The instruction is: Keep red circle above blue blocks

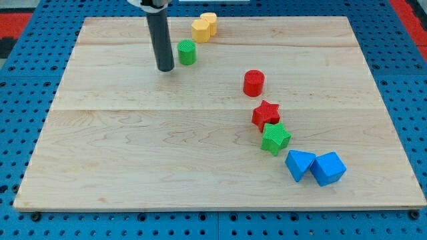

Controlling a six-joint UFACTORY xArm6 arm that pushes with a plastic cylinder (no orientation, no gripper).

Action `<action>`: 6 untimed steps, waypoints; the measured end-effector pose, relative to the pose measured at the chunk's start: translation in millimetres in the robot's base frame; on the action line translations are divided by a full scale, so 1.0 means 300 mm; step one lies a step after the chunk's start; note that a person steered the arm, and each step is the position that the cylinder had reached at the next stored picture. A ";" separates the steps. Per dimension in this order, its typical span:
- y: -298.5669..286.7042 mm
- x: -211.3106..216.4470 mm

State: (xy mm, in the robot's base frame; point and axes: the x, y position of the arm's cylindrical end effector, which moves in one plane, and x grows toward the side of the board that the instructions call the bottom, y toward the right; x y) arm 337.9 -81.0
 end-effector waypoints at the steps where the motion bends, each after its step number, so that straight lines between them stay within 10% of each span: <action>1: 0.130 -0.095; 6: 0.325 -0.205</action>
State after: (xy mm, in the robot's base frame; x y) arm 276.2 16.7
